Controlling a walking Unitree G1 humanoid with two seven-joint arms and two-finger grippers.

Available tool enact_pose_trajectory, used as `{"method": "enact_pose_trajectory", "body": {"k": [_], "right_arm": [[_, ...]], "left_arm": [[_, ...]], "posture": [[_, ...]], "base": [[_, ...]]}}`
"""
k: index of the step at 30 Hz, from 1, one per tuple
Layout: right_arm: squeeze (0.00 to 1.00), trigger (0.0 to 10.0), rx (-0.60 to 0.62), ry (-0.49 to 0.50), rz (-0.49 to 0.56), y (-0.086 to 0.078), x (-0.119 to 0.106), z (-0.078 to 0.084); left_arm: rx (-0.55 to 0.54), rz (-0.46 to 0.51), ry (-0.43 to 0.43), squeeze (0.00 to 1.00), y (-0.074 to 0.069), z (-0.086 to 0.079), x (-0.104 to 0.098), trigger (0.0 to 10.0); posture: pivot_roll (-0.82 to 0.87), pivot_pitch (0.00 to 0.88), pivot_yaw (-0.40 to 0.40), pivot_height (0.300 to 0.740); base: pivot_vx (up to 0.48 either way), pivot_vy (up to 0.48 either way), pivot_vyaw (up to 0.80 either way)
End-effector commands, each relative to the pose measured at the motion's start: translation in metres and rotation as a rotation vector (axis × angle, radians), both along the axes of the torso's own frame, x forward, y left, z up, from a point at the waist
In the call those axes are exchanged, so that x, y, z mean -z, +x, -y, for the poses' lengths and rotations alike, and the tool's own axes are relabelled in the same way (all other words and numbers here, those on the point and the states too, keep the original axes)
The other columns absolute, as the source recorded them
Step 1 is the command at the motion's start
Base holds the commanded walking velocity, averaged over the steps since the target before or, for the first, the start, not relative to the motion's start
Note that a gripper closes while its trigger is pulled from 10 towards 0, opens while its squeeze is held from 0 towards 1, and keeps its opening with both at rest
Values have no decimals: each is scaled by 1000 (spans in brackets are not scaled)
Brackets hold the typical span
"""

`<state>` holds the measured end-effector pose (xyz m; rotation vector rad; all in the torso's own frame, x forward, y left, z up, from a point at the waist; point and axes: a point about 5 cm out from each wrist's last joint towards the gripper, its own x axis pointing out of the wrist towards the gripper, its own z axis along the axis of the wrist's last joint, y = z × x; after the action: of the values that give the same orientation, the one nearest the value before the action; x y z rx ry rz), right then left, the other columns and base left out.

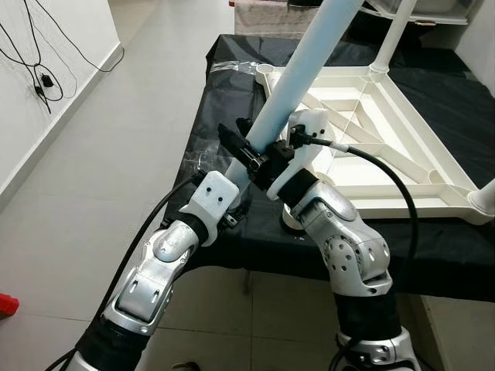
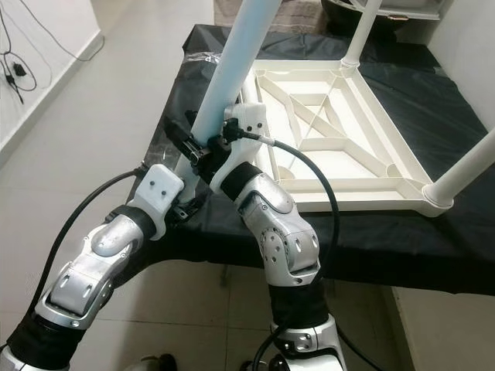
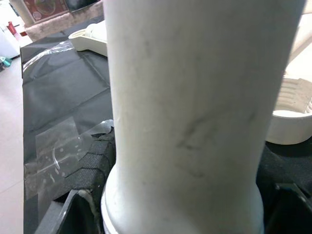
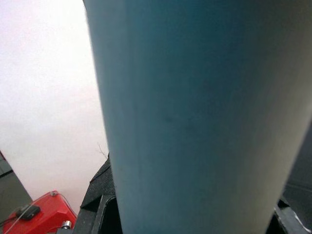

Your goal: Building children table

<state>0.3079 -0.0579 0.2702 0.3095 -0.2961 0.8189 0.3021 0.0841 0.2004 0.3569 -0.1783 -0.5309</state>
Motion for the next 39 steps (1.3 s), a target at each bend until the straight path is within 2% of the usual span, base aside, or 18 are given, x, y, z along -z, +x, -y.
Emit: {"method": "enact_pose_trajectory", "body": {"k": [1,7,8,11,12,15,16,17,18,20,21,22,23,24,25,27,30,39], "right_arm": [[0,10000,-61,3,33,-8,-6,-10],[0,10000,-22,-10,58,-3,-8,-7],[1000,10000,-7,-20,66,0,-8,-4],[1000,10000,-8,-47,82,5,-10,-1],[0,10000,-31,-70,92,8,-11,2],[0,10000,-106,-107,101,11,-13,7],[0,10000,-106,-107,101,11,-13,7],[0,10000,-206,-135,86,10,-12,10],[0,10000,-206,-135,86,10,-12,10],[0,10000,-312,-166,74,7,-11,12],[0,10000,-312,-166,74,7,-11,12],[0,10000,-407,-202,75,0,-8,12],[0,10000,-407,-202,75,0,-8,12],[0,10000,-468,-226,77,-4,-6,13],[0,10000,-468,-226,77,-4,-6,13],[0,10000,-556,-258,57,-10,1,14],[0,10000,-604,-276,48,-13,5,13],[0,10000,-693,-304,22,-23,12,8]], "left_arm": [[28,-34,20,0,-2,5,10,0],[19,-30,24,0,-1,1,11,0],[21,-38,7,0,-1,1,10,10000],[46,-64,-41,0,-4,-2,9,10000],[84,-96,-91,0,-11,-5,9,10000],[158,-161,-155,0,-26,-15,11,10000],[158,-161,-155,0,-26,-15,11,10000],[200,-205,-151,0,-34,-23,15,10000],[200,-205,-151,0,-34,-23,15,10000],[216,-231,-145,0,-39,-29,19,10000],[216,-231,-145,0,-39,-29,19,10000],[221,-259,-172,0,-44,-33,21,10000],[221,-259,-172,0,-44,-33,21,10000],[223,-278,-193,0,-46,-34,23,10000],[223,-278,-193,0,-46,-34,23,10000],[271,-323,-211,0,-58,-32,28,10000],[302,-352,-213,0,-65,-29,31,10000],[353,-376,-233,0,-71,-21,30,10000]], "posture": [[56,151,-57,740],[58,144,-60,740],[58,143,-60,740],[55,142,-60,740],[51,144,-55,740],[61,145,-57,740],[61,145,-57,740],[70,144,-59,740],[70,144,-59,740],[67,144,-59,740],[67,144,-59,740],[62,150,-56,740],[62,150,-56,740],[62,150,-57,740],[62,150,-57,740],[64,153,-58,740],[63,155,-59,740],[58,157,-57,740]], "base": [[0,0,0],[0,0,0],[0,0,0],[0,0,0],[0,0,0],[0,0,0],[0,0,0],[0,0,0],[0,0,0],[0,0,0],[0,0,0],[0,0,0],[0,0,0],[0,0,0],[0,0,0],[0,0,0],[0,0,0],[0,0,0]]}}
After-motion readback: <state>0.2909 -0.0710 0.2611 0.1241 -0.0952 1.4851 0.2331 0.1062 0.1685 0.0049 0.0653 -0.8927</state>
